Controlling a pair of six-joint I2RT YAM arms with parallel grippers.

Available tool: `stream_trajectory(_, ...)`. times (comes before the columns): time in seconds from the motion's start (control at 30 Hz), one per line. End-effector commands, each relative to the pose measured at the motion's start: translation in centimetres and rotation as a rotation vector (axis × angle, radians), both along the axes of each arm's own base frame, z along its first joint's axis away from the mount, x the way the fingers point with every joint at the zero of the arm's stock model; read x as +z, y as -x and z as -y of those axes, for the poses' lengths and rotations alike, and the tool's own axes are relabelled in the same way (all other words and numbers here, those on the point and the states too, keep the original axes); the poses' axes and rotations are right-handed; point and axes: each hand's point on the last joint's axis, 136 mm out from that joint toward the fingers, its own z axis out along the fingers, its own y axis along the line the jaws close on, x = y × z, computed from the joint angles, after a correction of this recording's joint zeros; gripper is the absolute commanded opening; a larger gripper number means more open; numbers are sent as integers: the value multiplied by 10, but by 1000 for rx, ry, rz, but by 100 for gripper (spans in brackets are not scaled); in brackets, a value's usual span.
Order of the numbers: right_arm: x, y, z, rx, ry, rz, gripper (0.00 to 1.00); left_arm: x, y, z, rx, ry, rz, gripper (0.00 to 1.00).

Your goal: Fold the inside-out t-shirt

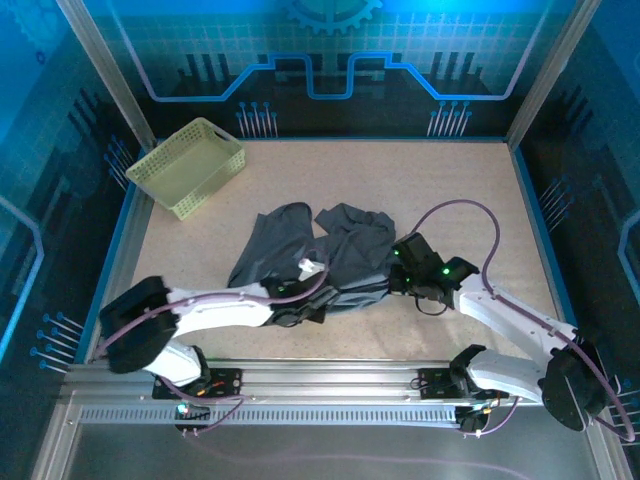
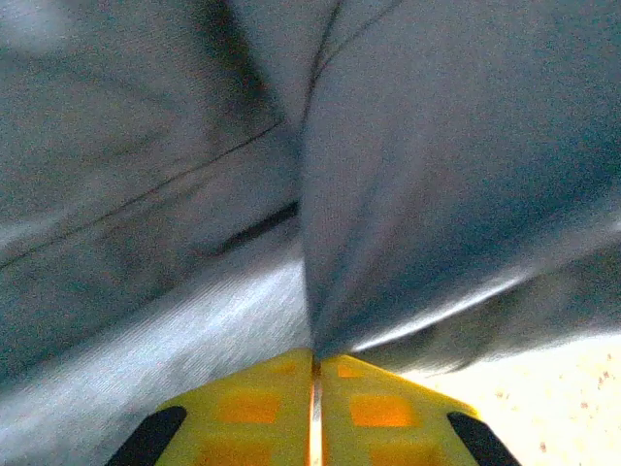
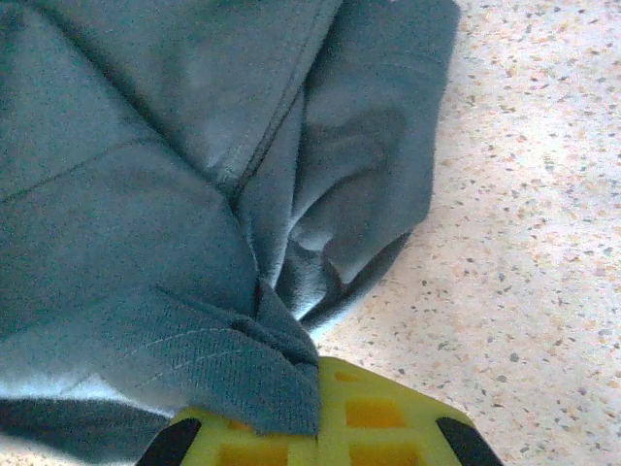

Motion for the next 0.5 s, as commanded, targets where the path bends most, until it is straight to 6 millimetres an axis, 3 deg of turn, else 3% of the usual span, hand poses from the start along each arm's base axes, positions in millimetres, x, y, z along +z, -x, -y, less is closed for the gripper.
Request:
stream_trajectory(0.0,0,-3,-10,39,19,16,5,18,-4,2,31,153,67,23)
stream_trajectory(0.17,1,0,-17,78,60,11,12,32,-9,-5,30,131,105,46)
stream_trajectory(0.33,19,-4,4,64,164,53,37,49,-23,-14,56,69,118,56)
stream_trajectory(0.47,26,-9,11,67,165,65,43,57,-29,-6,42,73,109,59)
